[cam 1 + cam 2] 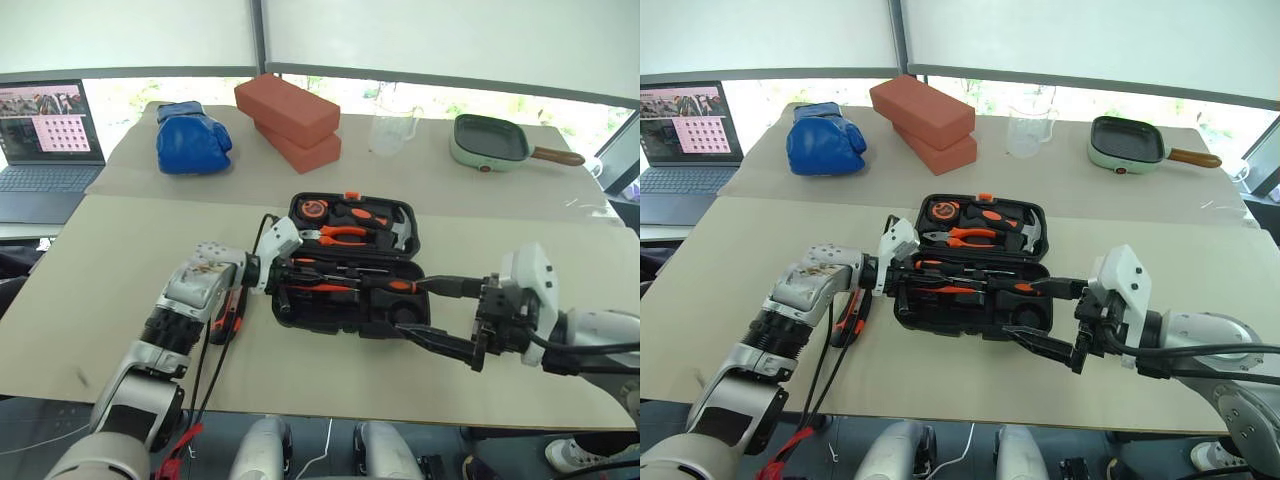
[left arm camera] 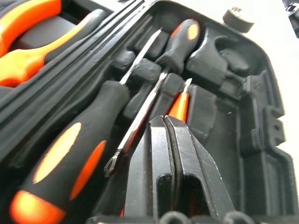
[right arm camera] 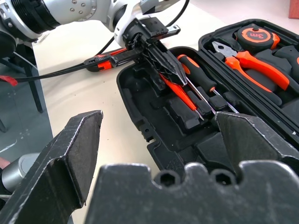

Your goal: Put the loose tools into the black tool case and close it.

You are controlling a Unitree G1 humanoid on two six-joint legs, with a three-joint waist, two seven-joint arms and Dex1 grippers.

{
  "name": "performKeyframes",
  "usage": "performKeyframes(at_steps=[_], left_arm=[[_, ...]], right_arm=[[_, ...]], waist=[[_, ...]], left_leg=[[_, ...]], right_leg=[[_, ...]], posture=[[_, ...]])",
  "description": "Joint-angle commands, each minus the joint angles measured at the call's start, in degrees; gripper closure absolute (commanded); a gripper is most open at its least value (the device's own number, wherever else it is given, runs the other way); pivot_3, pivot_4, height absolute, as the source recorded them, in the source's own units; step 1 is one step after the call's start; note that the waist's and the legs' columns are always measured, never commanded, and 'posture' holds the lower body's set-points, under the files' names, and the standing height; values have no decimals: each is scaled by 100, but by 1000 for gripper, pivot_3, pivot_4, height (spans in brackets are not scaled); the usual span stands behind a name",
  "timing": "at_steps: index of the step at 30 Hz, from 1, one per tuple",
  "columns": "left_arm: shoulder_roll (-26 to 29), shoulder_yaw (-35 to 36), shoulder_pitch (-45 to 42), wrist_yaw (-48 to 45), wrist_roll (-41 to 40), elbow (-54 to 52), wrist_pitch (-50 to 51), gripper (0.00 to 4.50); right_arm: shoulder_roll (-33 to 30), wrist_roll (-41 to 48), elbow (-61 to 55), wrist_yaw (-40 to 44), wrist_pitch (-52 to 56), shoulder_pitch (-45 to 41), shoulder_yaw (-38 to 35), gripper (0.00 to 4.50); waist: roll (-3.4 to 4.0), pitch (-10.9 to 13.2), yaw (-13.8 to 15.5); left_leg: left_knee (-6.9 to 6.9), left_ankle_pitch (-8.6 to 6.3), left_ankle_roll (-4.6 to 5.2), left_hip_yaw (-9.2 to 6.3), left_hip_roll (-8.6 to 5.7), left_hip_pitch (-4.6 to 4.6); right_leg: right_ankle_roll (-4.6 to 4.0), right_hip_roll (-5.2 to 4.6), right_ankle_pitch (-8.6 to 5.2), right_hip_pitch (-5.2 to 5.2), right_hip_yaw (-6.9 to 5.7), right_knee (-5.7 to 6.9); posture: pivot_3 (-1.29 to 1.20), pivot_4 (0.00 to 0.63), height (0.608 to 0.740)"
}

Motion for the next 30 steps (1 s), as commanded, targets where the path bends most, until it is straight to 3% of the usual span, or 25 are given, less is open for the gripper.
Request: performKeyframes(at_steps=[1,7,22,26,30], left_arm=[[89,-137,18,-113,11,52,357,4416],[273,-287,381,-158,183,-247,-83,4416],[79,305,481,89,-129,-387,-815,4416],[207,277,566,87,44,-296,-1038,4416],[767,1003,668,153,-404,-959,-474,4416]], right_arm=[[21,-7,-171,7,-172,17,-128,0],[77,-79,-186,-12,-212,49,-67,0],[95,-103,-122,31,-218,-74,71,0],[99,-115,-102,36,-217,-127,113,0],[-44,-236,73,243,-296,-402,140,0]], waist=[[0,0,-1],[4,-2,-41],[5,-4,-29],[5,-4,-13],[2,-1,-60]], left_leg=[[0,0,0,0,1,1],[-9,0,-1,1,4,6],[-9,0,-1,1,5,7],[-8,0,-1,1,4,6],[-9,1,-2,2,7,5]], right_leg=[[0,0,0,0,0,0],[-9,2,-5,-1,3,1],[-10,1,-6,-2,3,6],[-9,0,-5,-3,2,4],[-10,2,-6,-7,3,6]], posture=[[0,150,738],[0,150,738],[0,150,738],[0,150,738],[0,150,738]])
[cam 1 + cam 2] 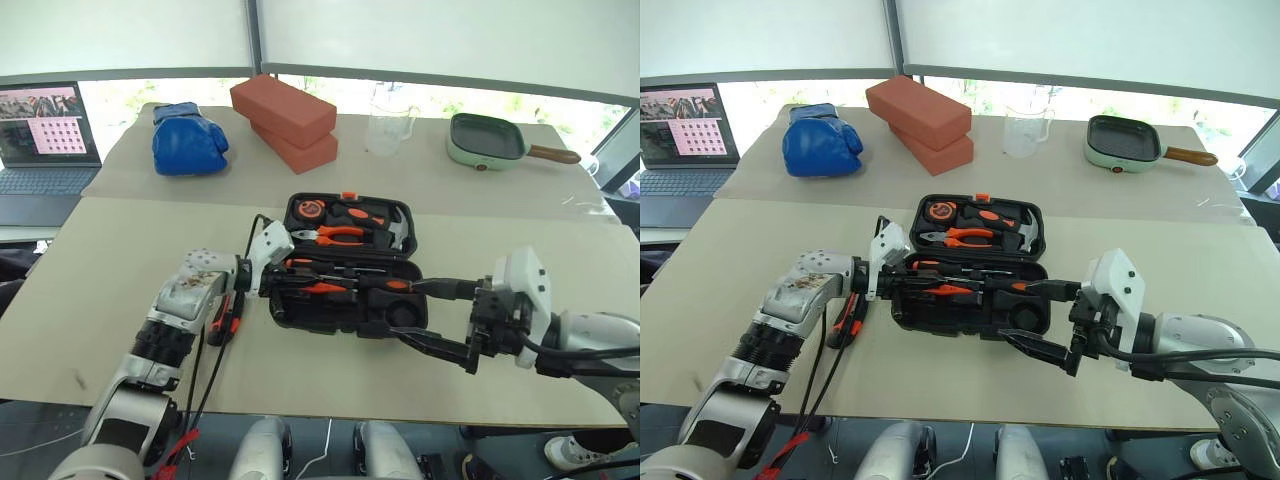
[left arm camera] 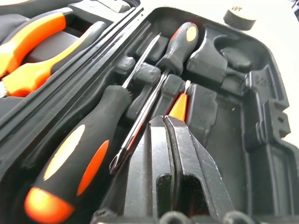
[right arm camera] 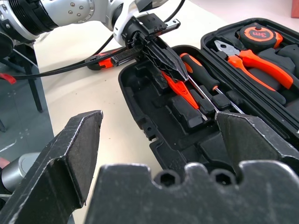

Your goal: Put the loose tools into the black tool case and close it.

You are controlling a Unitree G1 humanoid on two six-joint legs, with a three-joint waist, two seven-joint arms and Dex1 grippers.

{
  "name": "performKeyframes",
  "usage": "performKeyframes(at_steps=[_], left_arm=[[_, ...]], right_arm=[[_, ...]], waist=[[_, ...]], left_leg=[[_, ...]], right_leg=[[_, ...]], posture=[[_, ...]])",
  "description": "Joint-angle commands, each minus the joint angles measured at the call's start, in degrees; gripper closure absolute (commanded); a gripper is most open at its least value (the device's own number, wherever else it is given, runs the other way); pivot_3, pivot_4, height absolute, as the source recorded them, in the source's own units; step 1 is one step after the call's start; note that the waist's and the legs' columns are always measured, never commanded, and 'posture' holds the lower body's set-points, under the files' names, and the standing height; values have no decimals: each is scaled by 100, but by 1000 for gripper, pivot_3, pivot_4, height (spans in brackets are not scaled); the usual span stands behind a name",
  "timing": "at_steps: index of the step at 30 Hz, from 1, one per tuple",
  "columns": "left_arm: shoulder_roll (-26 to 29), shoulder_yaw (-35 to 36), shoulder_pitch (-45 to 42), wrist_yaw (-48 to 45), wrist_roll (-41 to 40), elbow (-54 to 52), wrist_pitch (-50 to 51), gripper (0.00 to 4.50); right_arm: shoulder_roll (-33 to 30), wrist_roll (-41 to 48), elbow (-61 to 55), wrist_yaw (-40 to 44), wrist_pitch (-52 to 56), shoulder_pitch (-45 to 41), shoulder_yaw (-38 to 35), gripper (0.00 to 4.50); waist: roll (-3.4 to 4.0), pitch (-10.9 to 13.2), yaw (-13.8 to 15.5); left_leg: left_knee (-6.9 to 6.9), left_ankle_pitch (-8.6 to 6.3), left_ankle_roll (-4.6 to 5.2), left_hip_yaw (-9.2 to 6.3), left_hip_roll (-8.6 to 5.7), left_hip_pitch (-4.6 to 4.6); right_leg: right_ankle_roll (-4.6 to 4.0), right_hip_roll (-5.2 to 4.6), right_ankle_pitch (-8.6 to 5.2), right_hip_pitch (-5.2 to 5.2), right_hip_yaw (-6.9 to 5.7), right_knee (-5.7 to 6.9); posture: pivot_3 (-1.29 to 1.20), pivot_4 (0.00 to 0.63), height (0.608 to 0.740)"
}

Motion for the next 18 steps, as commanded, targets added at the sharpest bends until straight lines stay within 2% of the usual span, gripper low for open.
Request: performKeyframes(at_steps=[1,2,4,7,13,16,18], left_arm=[[644,903,158,78,-471,-775,531,4416],[849,1148,272,117,-585,-952,681,3907],[1354,1779,679,220,-819,-1344,1073,3383],[1903,2550,1410,382,-1013,-1840,1495,2267],[2482,3795,2983,611,-1111,-2631,1966,68],[2599,3884,3194,840,-1248,-2986,2424,11],[2662,3752,2987,1097,-1501,-3291,3059,11]], right_arm=[[-173,-155,155,299,-291,-347,-32,0],[-218,-228,248,409,-346,-457,23,0],[-299,-387,504,682,-462,-739,214,0],[-310,-531,854,1009,-554,-1114,489,0],[-197,-708,1293,1579,-688,-1707,1007,0],[-109,-838,1407,1702,-757,-1845,1183,0],[-53,-896,1449,1736,-775,-1887,1235,0]], waist=[[-3,2,-39],[-3,3,-57],[-3,3,-97],[-3,4,-102],[-9,11,-47],[-10,11,28],[-10,11,68]], left_leg=[[0,0,0,0,4,-3],[-2,0,0,-1,5,-3],[-5,0,-1,-1,8,-3],[-11,0,-1,1,8,1],[-13,1,-5,3,9,1],[-13,1,-6,3,9,4],[-13,1,-6,3,5,5]], right_leg=[[-1,2,0,-6,0,1],[-2,3,-1,-7,-1,2],[-3,2,-1,-8,-2,1],[-4,-3,-2,-6,-3,-2],[-5,-14,-3,-8,-12,-3],[-7,-19,-2,-5,-16,-5],[-7,-26,-2,-4,-18,-4]], posture=[[0,150,738],[0,150,738],[0,150,738],[0,150,738],[0,150,738],[0,150,738],[0,150,738]])
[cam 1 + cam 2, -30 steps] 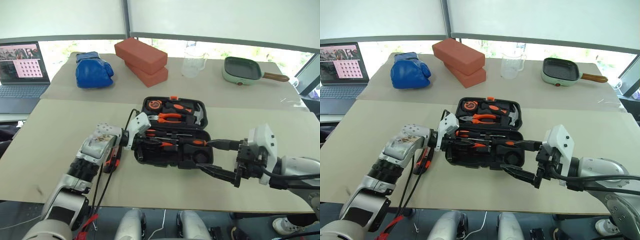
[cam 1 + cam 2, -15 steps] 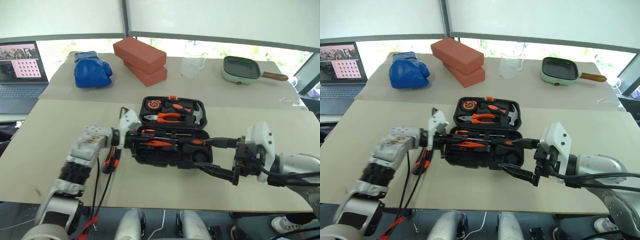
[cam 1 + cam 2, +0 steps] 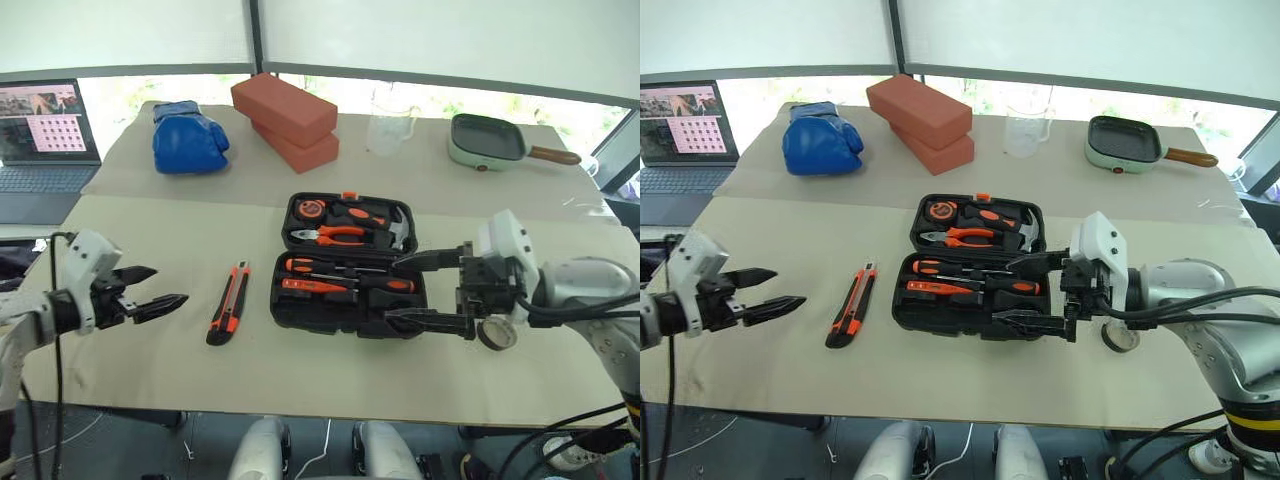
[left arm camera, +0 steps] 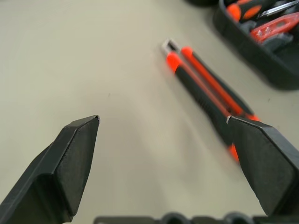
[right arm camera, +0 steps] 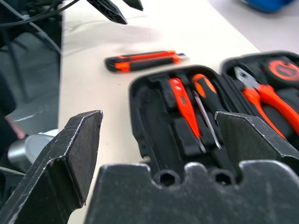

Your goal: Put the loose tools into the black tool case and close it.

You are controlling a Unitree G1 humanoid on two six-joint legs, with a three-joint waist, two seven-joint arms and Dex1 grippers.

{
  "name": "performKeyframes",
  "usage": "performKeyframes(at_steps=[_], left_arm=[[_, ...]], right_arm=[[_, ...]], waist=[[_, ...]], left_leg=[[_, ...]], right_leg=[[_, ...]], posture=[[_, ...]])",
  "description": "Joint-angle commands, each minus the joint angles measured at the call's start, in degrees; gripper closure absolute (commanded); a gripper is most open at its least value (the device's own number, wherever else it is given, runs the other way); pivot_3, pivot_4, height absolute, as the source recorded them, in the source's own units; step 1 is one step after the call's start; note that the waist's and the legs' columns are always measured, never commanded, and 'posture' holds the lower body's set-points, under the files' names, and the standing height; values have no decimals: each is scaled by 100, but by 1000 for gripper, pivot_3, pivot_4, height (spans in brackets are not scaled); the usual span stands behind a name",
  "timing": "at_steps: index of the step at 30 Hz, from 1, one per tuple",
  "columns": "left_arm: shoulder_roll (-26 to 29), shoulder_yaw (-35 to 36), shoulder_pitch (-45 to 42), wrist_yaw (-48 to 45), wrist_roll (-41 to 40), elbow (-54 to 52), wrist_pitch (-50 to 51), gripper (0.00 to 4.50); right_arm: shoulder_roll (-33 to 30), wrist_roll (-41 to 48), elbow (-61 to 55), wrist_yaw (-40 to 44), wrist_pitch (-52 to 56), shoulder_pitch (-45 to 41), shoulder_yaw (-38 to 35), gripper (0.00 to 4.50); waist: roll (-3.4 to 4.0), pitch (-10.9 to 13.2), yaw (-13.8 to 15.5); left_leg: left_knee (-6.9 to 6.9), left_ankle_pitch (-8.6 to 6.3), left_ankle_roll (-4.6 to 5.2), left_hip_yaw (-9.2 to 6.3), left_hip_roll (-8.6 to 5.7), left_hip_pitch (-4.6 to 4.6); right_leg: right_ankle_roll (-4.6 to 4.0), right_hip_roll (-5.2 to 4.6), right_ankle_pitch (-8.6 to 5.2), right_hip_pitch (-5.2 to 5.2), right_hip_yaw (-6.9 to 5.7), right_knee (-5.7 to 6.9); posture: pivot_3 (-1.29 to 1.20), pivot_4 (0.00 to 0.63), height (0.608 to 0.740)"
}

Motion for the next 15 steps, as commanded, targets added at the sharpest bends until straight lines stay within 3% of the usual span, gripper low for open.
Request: performKeyframes(at_steps=[1,5,9,15], left_arm=[[210,-104,-406,395,-430,-667,991,11],[376,-587,-1127,936,-672,-929,2333,11],[-79,-1578,-2356,1757,-685,-1017,3920,11],[-578,-2414,-2976,2552,-851,-552,4074,11]], right_arm=[[50,-86,1,85,-163,-109,-27,0],[89,-79,-59,92,-135,-74,-53,0],[191,-235,-355,-133,-270,206,-102,0],[474,-363,-790,-623,-313,709,-173,0]], waist=[[0,0,14],[-3,0,-3],[-1,0,-14],[-6,3,-35]], left_leg=[[0,0,0,1,-1,0],[0,1,-2,-1,-1,-2],[-1,3,-5,-1,-3,0],[-3,6,-9,0,-6,-1]], right_leg=[[0,-1,0,0,1,0],[-1,7,1,1,1,5],[-2,21,1,1,6,8],[-2,26,-1,-5,13,14]], posture=[[0,150,738],[0,150,738],[0,150,738],[0,150,738]])
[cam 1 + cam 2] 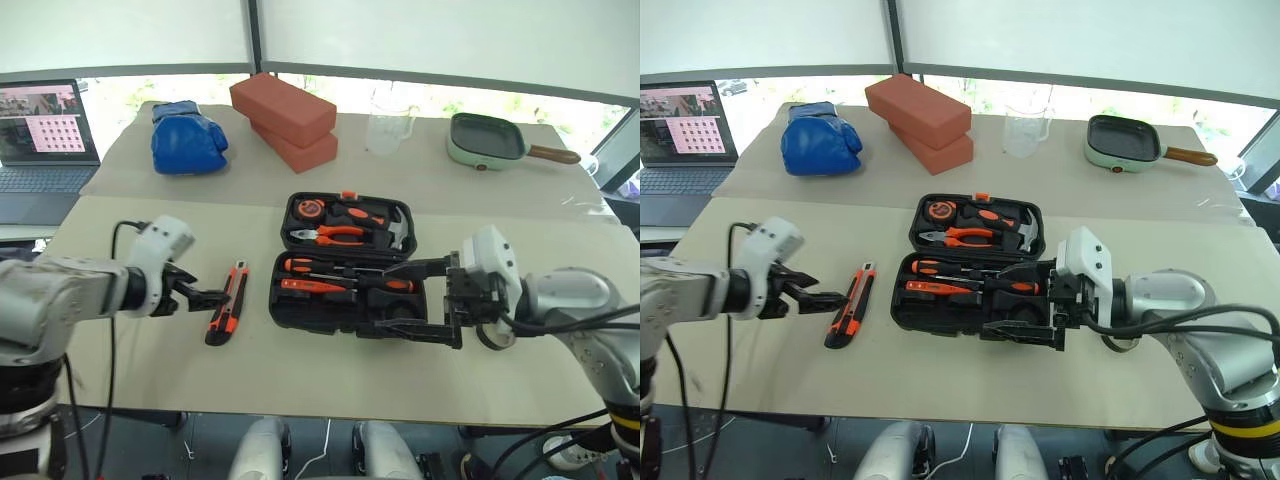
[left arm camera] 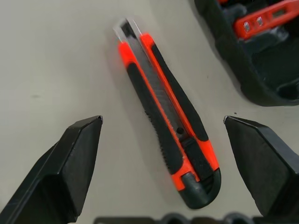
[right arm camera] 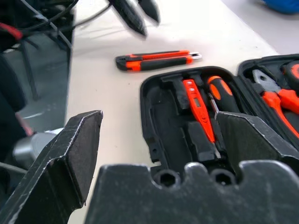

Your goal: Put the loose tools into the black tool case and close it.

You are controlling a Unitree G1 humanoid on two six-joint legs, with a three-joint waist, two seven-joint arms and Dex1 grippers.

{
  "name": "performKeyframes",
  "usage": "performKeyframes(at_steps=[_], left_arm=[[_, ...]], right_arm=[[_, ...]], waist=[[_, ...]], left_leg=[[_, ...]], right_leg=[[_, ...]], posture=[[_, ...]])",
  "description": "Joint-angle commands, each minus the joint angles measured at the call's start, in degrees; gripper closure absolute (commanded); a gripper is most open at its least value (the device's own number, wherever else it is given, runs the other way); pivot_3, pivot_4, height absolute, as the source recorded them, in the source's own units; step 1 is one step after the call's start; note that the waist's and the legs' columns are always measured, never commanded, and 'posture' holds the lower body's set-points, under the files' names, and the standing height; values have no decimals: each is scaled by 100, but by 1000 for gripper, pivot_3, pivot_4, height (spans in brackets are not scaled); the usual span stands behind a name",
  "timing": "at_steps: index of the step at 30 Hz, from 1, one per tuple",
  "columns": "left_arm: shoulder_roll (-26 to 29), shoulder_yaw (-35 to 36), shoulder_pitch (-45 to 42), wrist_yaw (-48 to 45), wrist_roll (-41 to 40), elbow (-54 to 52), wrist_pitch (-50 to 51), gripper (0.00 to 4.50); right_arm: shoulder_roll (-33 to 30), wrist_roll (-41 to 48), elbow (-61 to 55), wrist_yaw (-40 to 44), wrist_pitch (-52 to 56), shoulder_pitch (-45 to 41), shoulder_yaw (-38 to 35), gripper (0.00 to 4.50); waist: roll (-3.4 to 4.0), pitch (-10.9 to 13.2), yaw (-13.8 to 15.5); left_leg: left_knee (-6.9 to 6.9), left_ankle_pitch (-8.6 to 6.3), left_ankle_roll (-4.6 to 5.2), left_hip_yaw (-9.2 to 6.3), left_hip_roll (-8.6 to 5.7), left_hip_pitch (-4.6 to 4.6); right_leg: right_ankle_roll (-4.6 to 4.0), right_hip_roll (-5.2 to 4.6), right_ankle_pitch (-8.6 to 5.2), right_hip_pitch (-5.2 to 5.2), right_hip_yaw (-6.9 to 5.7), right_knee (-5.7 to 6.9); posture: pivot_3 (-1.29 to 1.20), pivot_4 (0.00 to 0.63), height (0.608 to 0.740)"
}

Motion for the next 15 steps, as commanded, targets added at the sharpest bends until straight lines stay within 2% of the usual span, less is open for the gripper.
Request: performKeyframes(at_steps=[1,6,9,12,15], left_arm=[[-152,-397,-446,431,-206,262,35,11],[-152,-996,-705,764,-479,590,35,11],[-448,-1221,-754,944,-444,751,35,11],[-698,-1227,-689,1031,-394,867,35,689],[-809,-1157,-631,1159,-222,1099,35,1853]], right_arm=[[143,-24,-476,-295,-137,256,-150,0],[212,-80,-752,-471,-134,505,-180,0],[272,32,-878,-636,-79,561,-309,0],[241,54,-985,-704,-72,637,-380,0],[195,93,-1030,-709,-63,707,-476,0]], waist=[[-1,1,14],[-1,1,20],[0,0,21],[2,-1,58],[5,-4,93]], left_leg=[[0,2,-4,-2,0,-2],[0,2,-3,-2,0,0],[0,2,-3,-2,0,1],[0,3,-3,-3,-3,7],[0,2,-2,-3,-7,12]], right_leg=[[-1,0,0,-1,-1,1],[-1,-3,0,1,0,0],[-1,-3,0,2,0,0],[-1,-6,0,10,0,0],[1,-10,-1,18,-1,-5]], posture=[[0,150,738],[0,150,738],[0,150,738],[0,150,738],[0,150,738]])
